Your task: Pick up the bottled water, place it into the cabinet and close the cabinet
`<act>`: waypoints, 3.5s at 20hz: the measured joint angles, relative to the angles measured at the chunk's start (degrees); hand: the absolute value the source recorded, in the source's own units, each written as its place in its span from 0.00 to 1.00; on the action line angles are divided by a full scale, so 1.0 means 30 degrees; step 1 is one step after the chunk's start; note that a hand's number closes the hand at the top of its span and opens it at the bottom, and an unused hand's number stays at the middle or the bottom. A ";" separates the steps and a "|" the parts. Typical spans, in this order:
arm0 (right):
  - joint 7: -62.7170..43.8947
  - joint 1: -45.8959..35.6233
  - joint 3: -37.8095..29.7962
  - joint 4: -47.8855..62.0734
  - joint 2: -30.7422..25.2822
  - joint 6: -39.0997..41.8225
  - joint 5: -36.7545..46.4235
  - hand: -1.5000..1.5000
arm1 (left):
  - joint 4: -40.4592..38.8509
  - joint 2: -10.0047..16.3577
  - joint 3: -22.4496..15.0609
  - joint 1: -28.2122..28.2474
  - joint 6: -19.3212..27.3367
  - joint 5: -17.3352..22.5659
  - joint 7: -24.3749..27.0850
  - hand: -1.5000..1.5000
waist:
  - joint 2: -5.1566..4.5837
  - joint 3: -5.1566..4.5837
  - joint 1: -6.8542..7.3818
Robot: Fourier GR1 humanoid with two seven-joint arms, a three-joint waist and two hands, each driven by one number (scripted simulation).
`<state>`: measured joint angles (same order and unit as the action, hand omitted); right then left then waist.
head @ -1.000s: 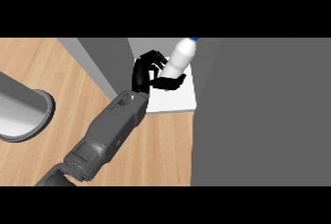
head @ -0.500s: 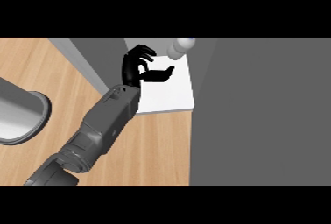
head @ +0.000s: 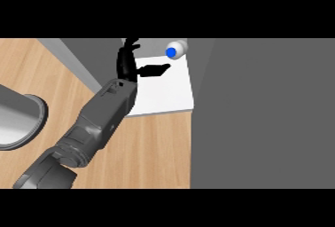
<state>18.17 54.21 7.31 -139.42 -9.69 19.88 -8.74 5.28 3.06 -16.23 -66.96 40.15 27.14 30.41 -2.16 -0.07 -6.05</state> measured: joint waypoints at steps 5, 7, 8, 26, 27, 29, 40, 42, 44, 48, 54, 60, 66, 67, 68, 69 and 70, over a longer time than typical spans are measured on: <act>0.0094 0.0167 0.0413 -0.0013 0.0066 0.0262 -0.0031 0.00 | 0.0069 0.0009 0.0227 -0.0357 -0.1224 0.0045 0.0396 0.00 | 0.0005 -0.0015 -0.0024; 0.0032 0.0073 0.0358 0.0001 0.0090 0.0251 -0.0051 0.00 | 0.0469 -0.0090 0.0580 -0.0537 -0.1879 0.0328 0.0819 0.00 | 0.0009 -0.0019 0.0062; 0.0030 0.0132 0.0340 -0.0011 0.0004 0.0367 -0.0074 0.00 | 0.0671 -0.0080 0.0738 -0.0584 -0.2230 0.0443 0.1109 0.00 | 0.0037 -0.0019 0.0114; -0.0544 0.0628 0.1211 -0.0095 0.0679 0.0113 -0.0056 0.00 | 0.4074 -0.0969 0.1356 0.1007 -0.6007 0.1614 0.2669 0.00 | 0.0696 0.0013 0.1445; -0.0810 0.0514 0.1271 -0.0142 0.0716 -0.0034 -0.0054 0.00 | 0.4511 -0.0977 0.1134 0.1365 -0.5966 0.1706 0.2583 0.00 | 0.0712 0.0013 0.1498; -0.1148 0.0271 0.1436 -0.0212 0.0738 -0.0180 -0.0032 0.00 | 0.5568 -0.0993 0.0473 0.2457 -0.6137 0.2077 0.2678 0.00 | 0.0737 0.0012 0.1529; -0.1464 0.0571 0.2148 -0.0470 0.0999 -0.0807 0.0456 0.00 | 1.3337 -0.1018 -0.3037 0.8095 -0.7936 0.3342 0.1852 0.00 | 0.0888 0.0013 0.2000; -0.1304 0.0824 0.2167 -0.0483 0.0918 -0.0728 0.0540 0.00 | 1.4925 -0.0987 -0.3579 0.9057 -0.7833 0.3212 0.1671 0.00 | 0.0899 0.0016 0.2016; -0.1218 0.1001 0.2577 -0.0503 0.1036 -0.0849 0.0830 0.00 | 1.6789 -0.0911 -0.4213 1.0344 -0.7618 0.2993 0.1329 0.00 | 0.0932 0.0017 0.2106; -0.1003 0.1178 0.2699 -0.0706 0.0626 -0.0621 0.1239 0.00 | 1.9823 0.0015 -0.4920 1.2529 -0.8183 0.2881 0.0718 1.00 | 0.0908 0.0016 0.2119; -0.0993 0.0756 0.2855 -0.0915 -0.0994 0.0702 0.1990 1.00 | 2.3754 0.1259 -0.5998 1.5626 -0.8171 0.2719 -0.0336 1.00 | 0.0891 0.0005 0.2198; -0.0711 0.1302 0.3820 -0.1079 -0.2902 0.2419 0.2436 1.00 | 2.7043 0.3601 -0.5744 1.8618 -0.8610 0.2977 -0.0635 0.00 | 0.0934 -0.0006 0.2158; -0.0115 0.1114 0.5170 -0.1191 -0.3893 0.3209 0.2829 1.00 | 2.9524 0.5691 -0.4648 2.1352 -0.8974 0.3470 -0.0351 0.00 | 0.0980 -0.0022 0.2108; -0.0188 0.0937 0.5525 -0.1197 -0.3923 0.3196 0.2909 1.00 | 3.0016 0.6051 -0.4388 2.1766 -0.9139 0.3724 -0.0398 0.00 | 0.0982 -0.0029 0.2159; -0.0265 0.0978 0.5935 -0.1230 -0.4120 0.3307 0.2960 1.00 | 3.0379 0.6253 -0.4166 2.2117 -0.9205 0.3953 -0.0434 0.00 | 0.0984 -0.0035 0.2138; -0.0458 0.0915 0.6406 -0.1233 -0.4212 0.3299 0.3050 1.00 | 3.0699 0.6444 -0.4018 2.2570 -0.9337 0.4129 -0.0352 0.00 | 0.0994 -0.0047 0.2158; -0.0632 0.0833 0.6787 -0.1244 -0.4301 0.3246 0.3103 1.00 | 3.1032 0.6666 -0.3854 2.2977 -0.9506 0.4365 -0.0359 0.00 | 0.0998 -0.0058 0.2183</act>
<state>16.27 56.71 27.67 -143.15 -22.60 29.62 0.57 98.37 23.05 -27.80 1.97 11.63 40.24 29.33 0.84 -0.25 0.49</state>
